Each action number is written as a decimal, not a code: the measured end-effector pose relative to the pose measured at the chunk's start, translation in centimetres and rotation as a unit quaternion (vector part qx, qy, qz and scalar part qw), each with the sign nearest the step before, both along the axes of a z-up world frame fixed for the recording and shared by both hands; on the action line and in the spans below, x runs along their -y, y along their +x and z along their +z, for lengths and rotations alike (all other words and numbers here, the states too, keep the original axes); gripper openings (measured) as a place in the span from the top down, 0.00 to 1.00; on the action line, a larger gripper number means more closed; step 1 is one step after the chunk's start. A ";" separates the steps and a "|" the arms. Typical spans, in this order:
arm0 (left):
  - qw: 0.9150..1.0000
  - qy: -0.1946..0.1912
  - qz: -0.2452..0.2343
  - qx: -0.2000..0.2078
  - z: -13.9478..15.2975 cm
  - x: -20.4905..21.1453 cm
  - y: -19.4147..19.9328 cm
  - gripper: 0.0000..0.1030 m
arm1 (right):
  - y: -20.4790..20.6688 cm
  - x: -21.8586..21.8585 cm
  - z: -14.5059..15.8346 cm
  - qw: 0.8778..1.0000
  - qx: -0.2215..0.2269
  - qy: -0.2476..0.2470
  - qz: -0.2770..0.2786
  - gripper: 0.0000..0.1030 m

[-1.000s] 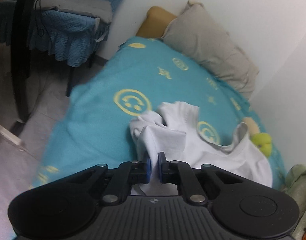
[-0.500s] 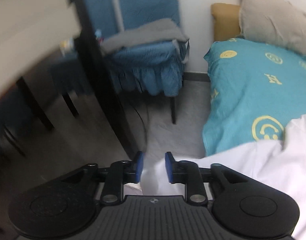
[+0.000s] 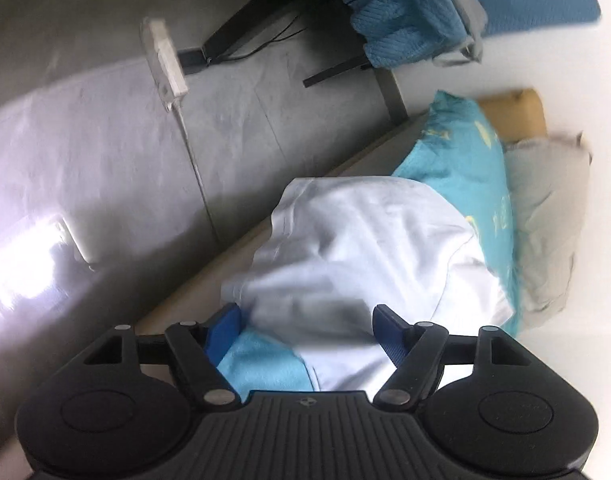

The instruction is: Fold clothes

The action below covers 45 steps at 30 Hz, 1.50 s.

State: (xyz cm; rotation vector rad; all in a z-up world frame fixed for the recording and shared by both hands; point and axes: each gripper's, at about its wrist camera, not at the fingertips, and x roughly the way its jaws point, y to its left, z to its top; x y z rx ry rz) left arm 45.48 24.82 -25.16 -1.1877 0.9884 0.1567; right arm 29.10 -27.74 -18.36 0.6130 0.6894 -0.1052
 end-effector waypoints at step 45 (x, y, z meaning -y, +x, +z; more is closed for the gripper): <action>0.844 0.443 -0.200 0.225 20.1 19.7 -24.8 0.03 | -4.4 -0.1 5.5 0.992 0.104 -0.068 0.008 0.19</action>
